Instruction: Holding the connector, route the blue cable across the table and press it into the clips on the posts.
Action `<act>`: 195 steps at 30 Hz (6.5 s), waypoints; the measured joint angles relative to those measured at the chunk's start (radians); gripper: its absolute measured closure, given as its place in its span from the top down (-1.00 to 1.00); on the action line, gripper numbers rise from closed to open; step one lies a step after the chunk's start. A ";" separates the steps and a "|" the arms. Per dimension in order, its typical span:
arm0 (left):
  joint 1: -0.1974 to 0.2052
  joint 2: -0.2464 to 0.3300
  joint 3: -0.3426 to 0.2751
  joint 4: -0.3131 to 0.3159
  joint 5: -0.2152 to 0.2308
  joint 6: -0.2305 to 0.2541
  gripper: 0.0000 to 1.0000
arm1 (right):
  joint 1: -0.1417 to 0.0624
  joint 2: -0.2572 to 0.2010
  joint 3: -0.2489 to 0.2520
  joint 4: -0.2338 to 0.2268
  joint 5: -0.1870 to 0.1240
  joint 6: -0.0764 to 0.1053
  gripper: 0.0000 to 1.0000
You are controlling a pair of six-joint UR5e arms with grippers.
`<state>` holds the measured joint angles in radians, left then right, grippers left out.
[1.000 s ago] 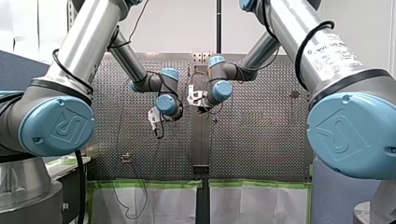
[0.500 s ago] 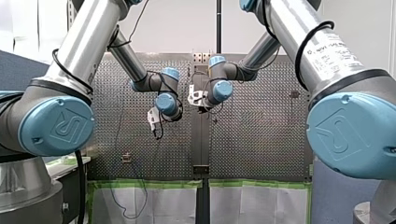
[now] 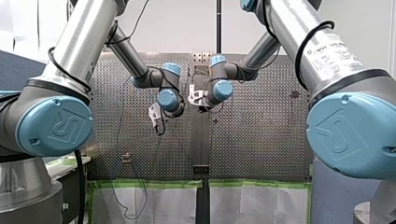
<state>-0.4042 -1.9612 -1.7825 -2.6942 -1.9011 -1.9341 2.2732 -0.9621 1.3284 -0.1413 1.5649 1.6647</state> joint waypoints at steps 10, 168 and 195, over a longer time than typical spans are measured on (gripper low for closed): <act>0.000 0.051 0.002 -0.006 -0.003 0.006 -1.00 | -0.003 -0.078 -0.003 -0.001 -0.008 0.032 -1.00; -0.188 0.204 0.358 -0.424 0.003 0.117 1.00 | -0.227 -0.329 -0.041 0.155 -0.157 0.150 -1.00; -0.166 -0.020 0.585 -0.431 -0.069 0.126 1.00 | -0.223 -0.331 -0.037 0.156 -0.156 0.146 -1.00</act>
<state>-0.5706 -1.9813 -1.1971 -3.1253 -1.9702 -1.8082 2.0499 -1.2930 1.2911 0.0151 1.4084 1.8103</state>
